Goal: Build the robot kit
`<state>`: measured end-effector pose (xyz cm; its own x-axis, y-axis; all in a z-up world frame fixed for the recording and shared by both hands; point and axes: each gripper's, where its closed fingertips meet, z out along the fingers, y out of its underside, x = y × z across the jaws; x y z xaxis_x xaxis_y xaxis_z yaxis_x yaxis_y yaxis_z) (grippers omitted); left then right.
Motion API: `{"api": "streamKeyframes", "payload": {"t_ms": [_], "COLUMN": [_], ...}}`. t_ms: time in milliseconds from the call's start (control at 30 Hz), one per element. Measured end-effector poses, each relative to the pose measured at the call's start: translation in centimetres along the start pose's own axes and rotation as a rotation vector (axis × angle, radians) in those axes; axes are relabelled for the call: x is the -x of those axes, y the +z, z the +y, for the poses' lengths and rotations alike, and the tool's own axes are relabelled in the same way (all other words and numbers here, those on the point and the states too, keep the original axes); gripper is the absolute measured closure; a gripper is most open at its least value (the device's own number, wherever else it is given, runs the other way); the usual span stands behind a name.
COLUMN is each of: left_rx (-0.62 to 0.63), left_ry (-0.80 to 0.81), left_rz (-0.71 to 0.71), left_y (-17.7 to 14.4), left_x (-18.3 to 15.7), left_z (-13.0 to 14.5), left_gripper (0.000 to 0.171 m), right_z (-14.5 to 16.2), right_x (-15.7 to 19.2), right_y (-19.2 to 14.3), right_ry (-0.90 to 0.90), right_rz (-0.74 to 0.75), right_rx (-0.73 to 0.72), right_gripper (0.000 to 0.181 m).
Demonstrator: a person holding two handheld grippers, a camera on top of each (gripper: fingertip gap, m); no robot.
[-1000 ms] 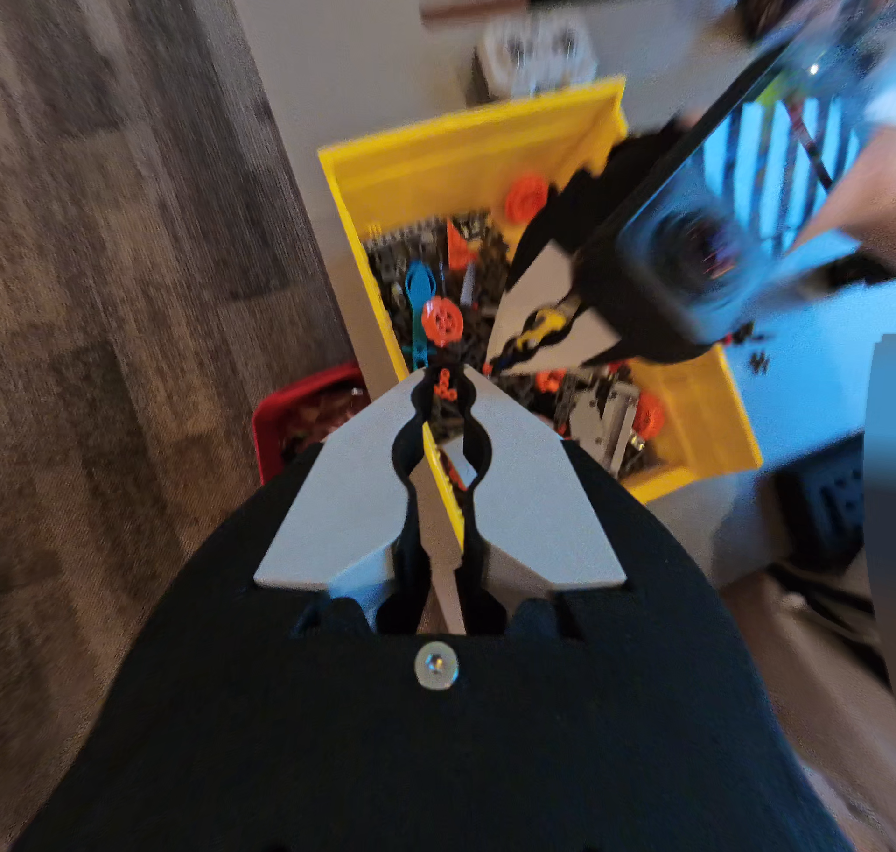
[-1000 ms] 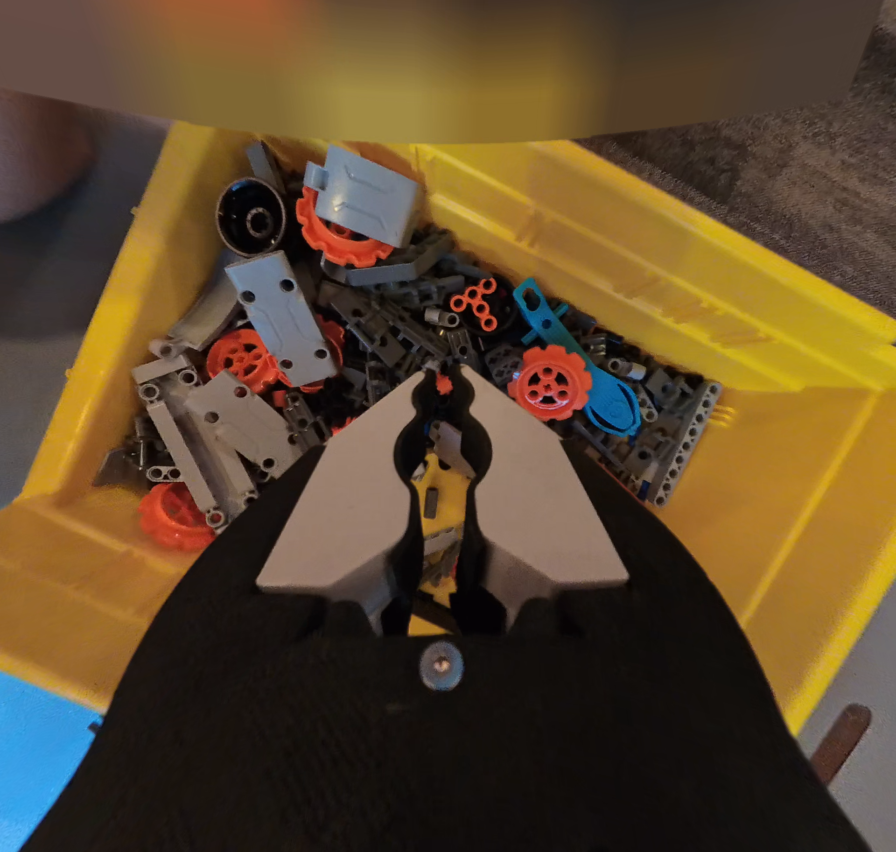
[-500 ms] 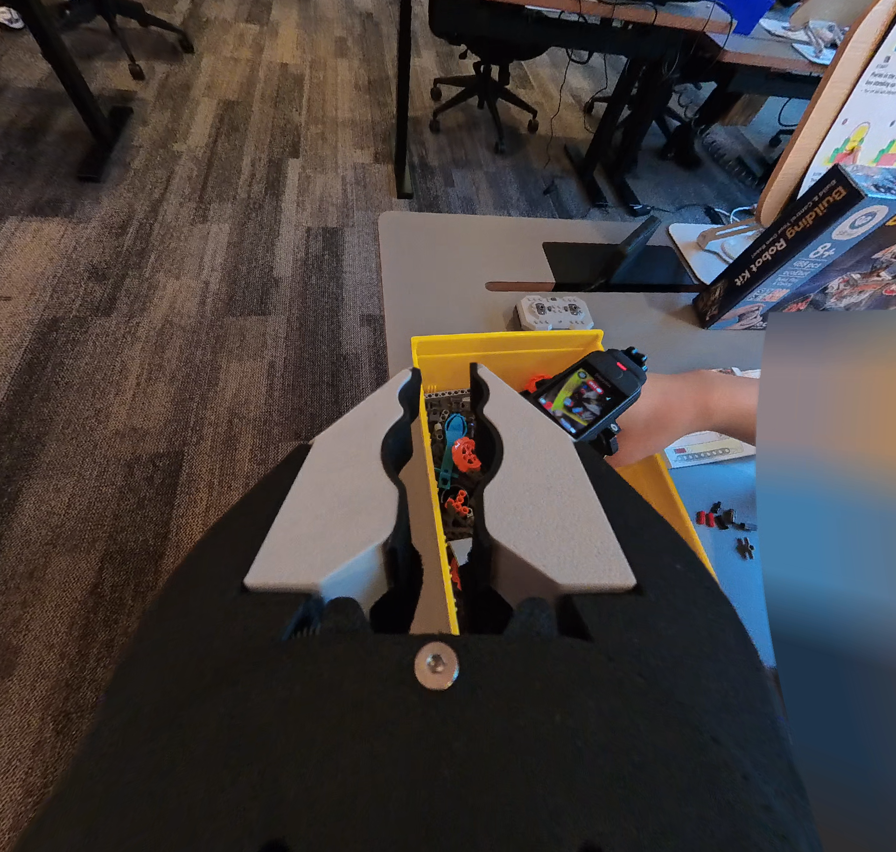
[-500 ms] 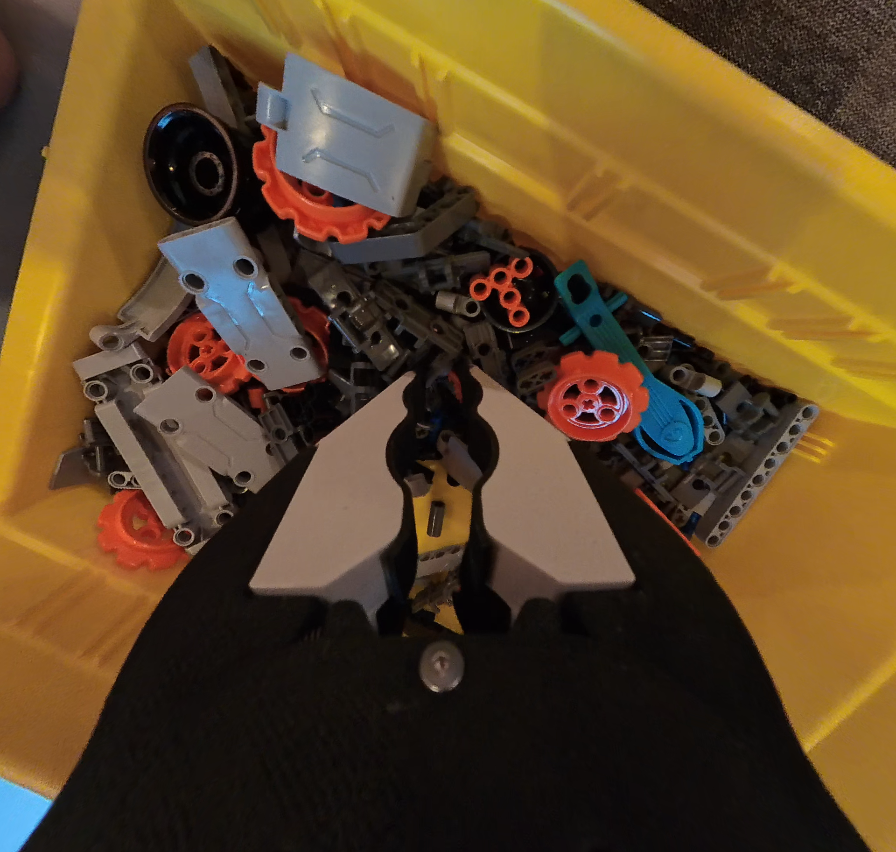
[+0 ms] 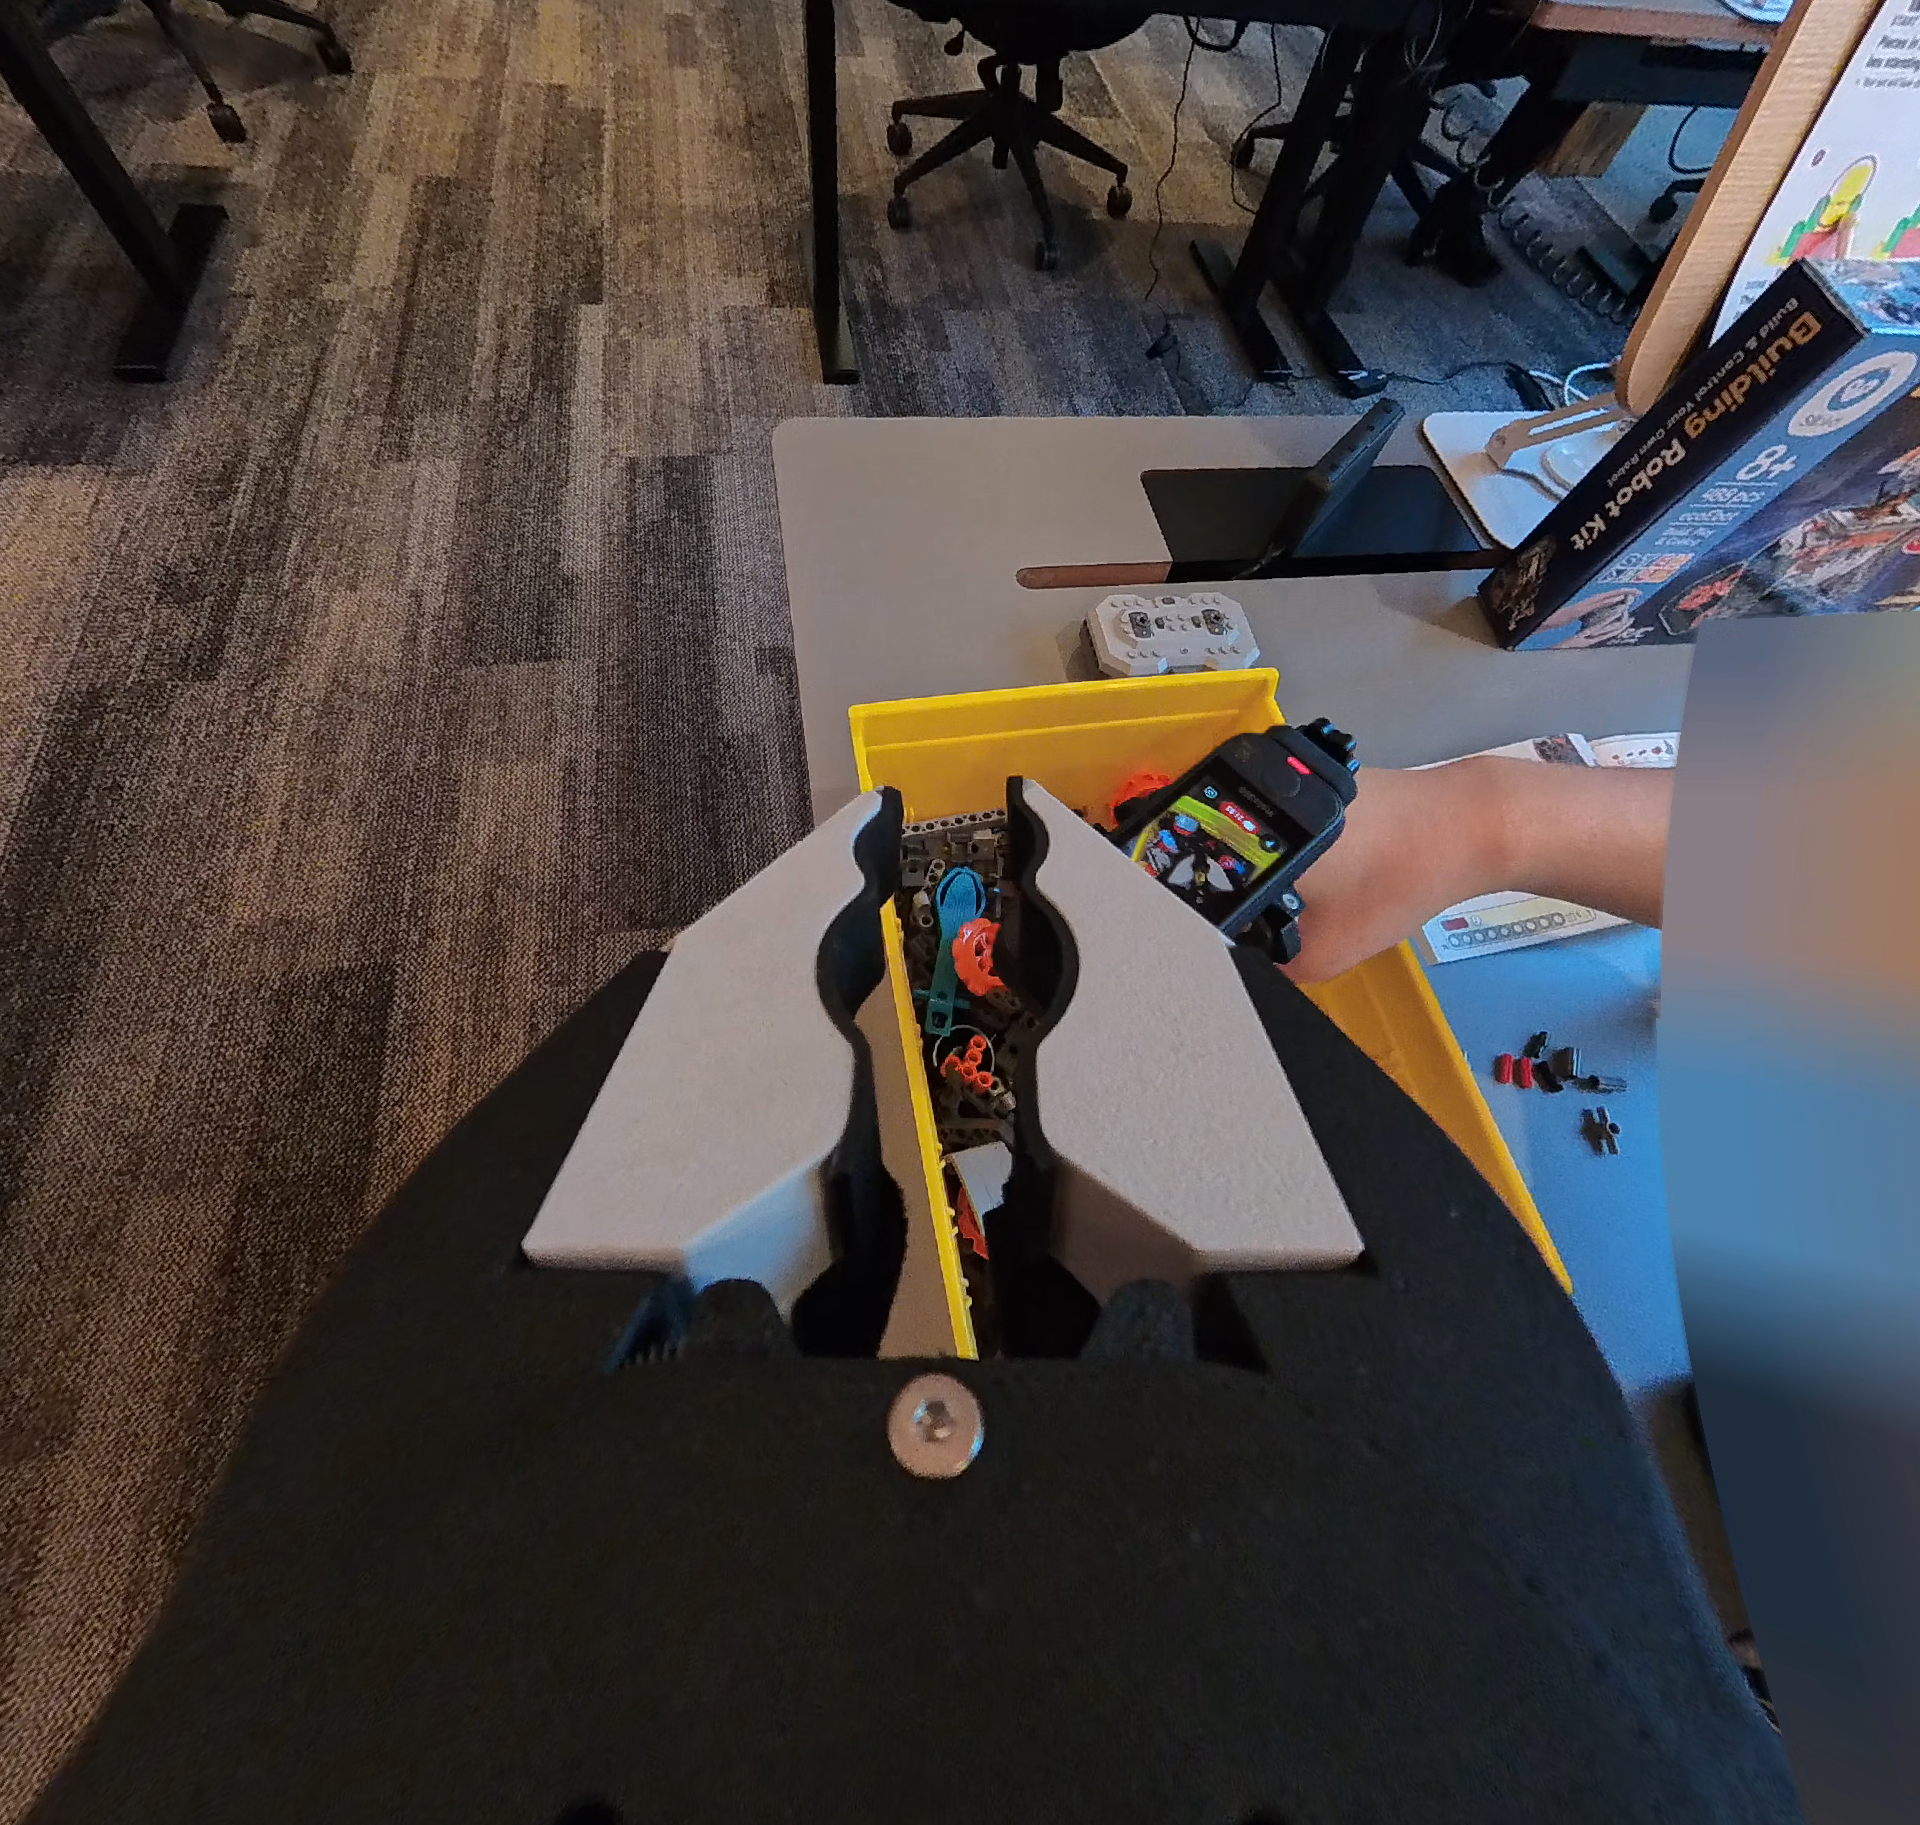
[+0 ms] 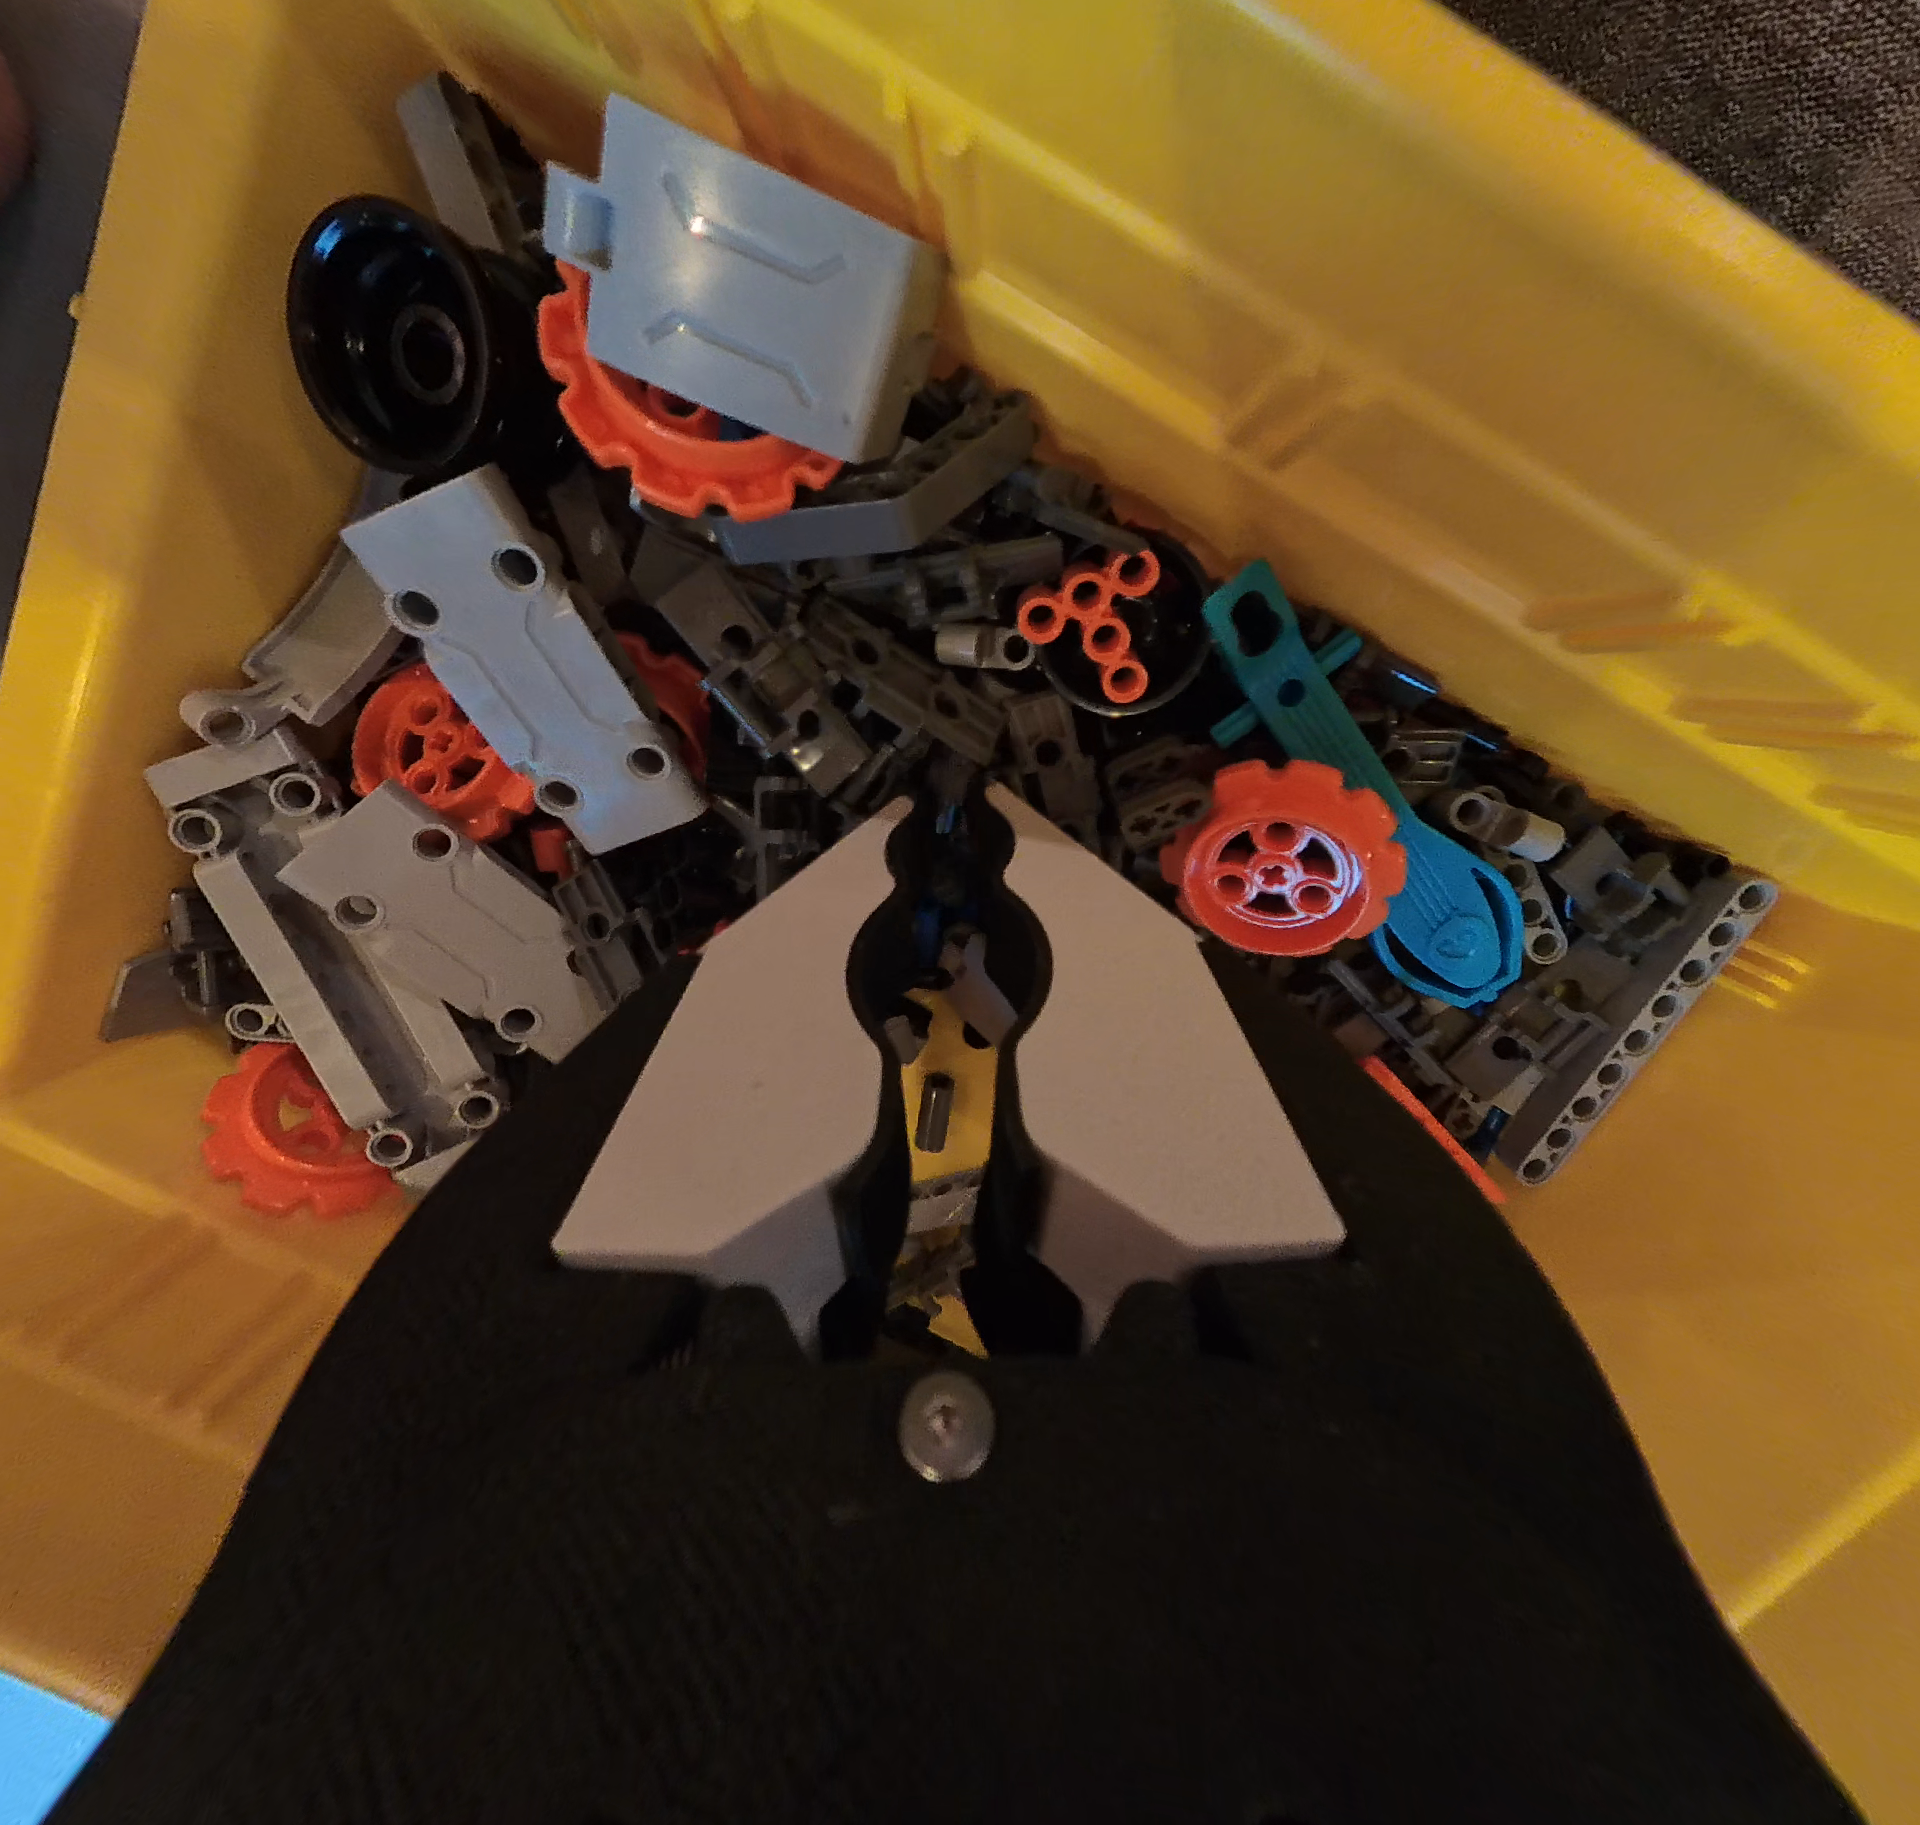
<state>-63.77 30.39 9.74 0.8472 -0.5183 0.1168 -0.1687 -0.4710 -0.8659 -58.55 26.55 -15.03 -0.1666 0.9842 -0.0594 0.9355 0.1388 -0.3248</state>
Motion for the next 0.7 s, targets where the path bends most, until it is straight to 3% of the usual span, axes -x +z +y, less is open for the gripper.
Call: {"api": "streamKeyframes", "payload": {"t_ms": [233, 367, 467, 567, 700], "left_rx": [0.002, -0.01, -0.041, -0.19, -0.384], "left_ry": [0.002, 0.002, 0.012, 0.056, 0.154], "left_rz": [0.007, 0.014, 0.025, 0.03, 0.135], "left_y": [0.0, -0.1, -0.3, -1.8, -4.3], "left_x": [-0.1, -0.1, -0.5, -1.5, -5.7], "left_z": [0.0, -0.2, -0.8, -3.4, -5.6], "left_gripper": [0.154, 0.154, 0.154, 0.158, 0.17], "right_z": [-0.2, -0.5, -0.6, -0.3, 2.6], "right_x": [0.0, 0.4, 2.5, 5.1, 9.8], "right_y": [-2.0, -5.9, -10.0, -14.1, -18.6], "right_ry": [0.062, 0.224, 0.422, 0.547, 0.54], "right_rz": [-0.03, -0.128, -0.31, -0.413, -0.215], "right_rx": [-0.063, -0.18, -0.304, -0.427, -0.475], "right_gripper": [0.176, 0.176, 0.176, 0.176, 0.176]}}
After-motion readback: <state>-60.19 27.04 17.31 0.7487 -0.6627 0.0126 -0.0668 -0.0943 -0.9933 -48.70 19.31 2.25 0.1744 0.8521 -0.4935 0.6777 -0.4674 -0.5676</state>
